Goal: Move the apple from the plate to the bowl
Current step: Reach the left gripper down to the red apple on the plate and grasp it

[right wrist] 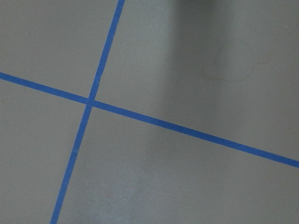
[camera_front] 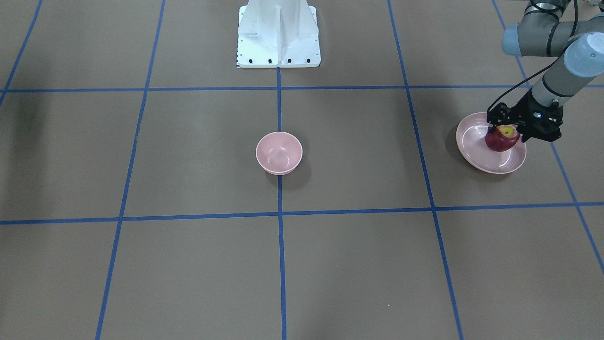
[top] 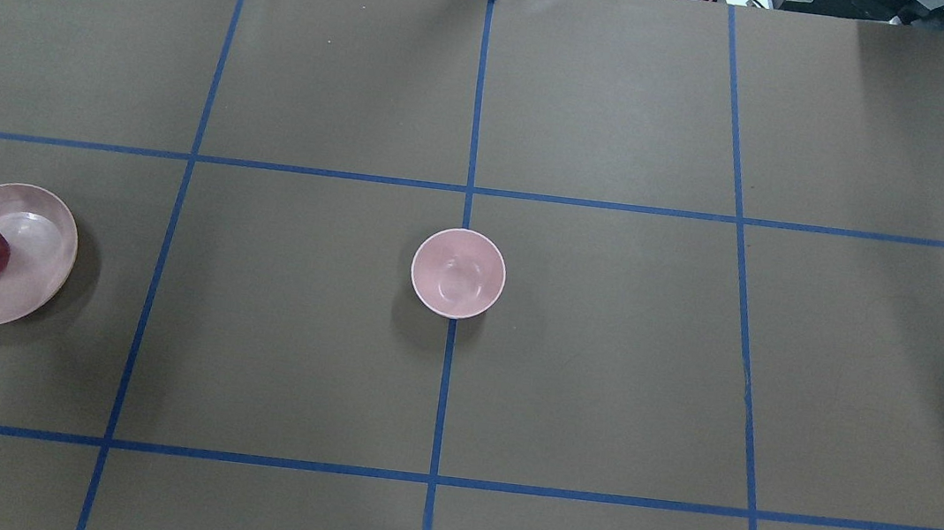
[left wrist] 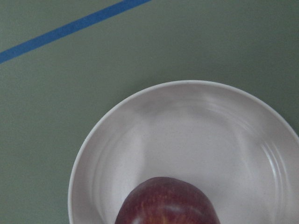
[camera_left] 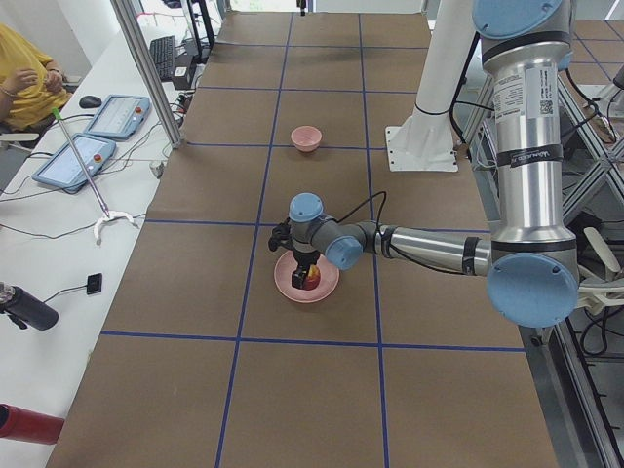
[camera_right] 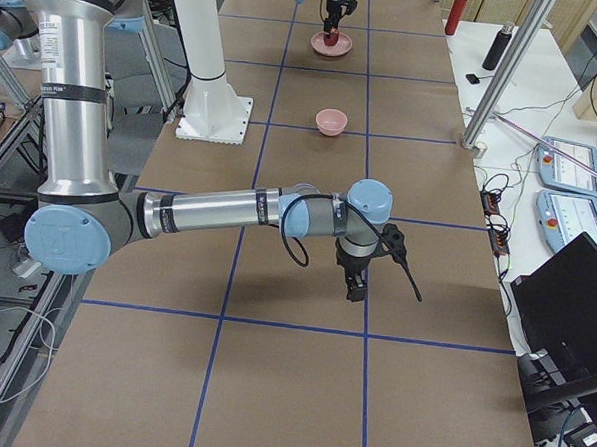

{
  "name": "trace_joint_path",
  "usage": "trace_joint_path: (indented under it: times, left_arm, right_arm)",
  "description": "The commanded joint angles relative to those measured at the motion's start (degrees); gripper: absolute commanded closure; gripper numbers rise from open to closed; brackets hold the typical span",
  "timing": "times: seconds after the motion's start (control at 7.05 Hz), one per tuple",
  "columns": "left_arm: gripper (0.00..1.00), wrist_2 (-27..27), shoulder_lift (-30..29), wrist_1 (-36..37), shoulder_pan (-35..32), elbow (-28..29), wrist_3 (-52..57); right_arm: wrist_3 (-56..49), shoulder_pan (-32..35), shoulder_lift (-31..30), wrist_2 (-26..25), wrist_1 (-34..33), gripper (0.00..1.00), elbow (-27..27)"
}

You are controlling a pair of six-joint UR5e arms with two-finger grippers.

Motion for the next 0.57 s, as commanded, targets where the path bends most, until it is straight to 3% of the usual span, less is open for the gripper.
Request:
trace_joint_path:
  times: [0.0, 0.43]
  left_arm:
    - [0.01, -0.14, -0.46, -1.17, 0.88, 1.75, -0.06]
    - [0.06, -0.14, -0.54, -1.97, 2.28, 2.11, -0.06]
  right_arm:
    - [0.0, -0.07, 0.0, 0.0, 0.0, 0.0, 0.0]
    - [0.0, -0.08, 0.0, -0.09, 0.0, 0.0, -0.09]
